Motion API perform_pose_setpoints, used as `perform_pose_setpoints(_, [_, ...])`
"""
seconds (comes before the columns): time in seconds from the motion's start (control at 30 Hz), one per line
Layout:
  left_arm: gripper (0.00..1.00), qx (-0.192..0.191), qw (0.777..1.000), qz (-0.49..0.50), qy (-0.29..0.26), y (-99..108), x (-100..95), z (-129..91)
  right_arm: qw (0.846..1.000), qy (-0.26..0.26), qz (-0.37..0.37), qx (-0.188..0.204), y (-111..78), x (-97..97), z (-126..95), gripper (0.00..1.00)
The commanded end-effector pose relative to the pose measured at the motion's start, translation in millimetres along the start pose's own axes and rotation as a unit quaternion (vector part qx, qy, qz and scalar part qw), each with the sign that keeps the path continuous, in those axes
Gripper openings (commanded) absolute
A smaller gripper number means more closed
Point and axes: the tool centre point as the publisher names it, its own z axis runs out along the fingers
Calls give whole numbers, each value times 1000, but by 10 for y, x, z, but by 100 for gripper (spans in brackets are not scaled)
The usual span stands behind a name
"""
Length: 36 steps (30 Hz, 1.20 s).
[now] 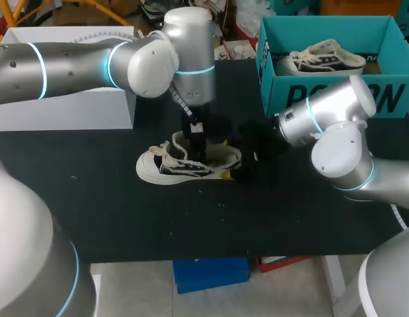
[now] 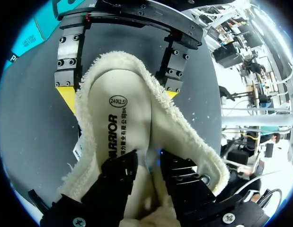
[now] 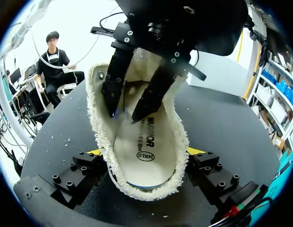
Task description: Take the shoe out of the shoebox, open the shoe tongue, remove and reinsert the insole, then place the shoe into the shoebox
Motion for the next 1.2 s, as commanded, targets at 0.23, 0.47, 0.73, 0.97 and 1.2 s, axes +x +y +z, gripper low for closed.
perform_pose_setpoints(0.23, [34,-79,991,-44,-95,23,5,361,1000,-1,1,1,5,-11,3,0])
perform_pose_setpoints(0.47, [34,-122,972,-69,-187,131,-79,412,1000,-1,1,1,5,-11,3,0])
perform_pose_setpoints(0.73, [36,-153,944,-59,-285,245,-148,486,1000,-1,1,1,5,-11,3,0])
perform_pose_setpoints(0.97, [35,-152,929,-62,-333,346,-288,539,1000,-1,1,1,5,-11,3,0])
perform_pose_setpoints(1.2, [34,-128,913,-70,-381,446,-412,451,1000,-1,1,1,5,-11,3,0])
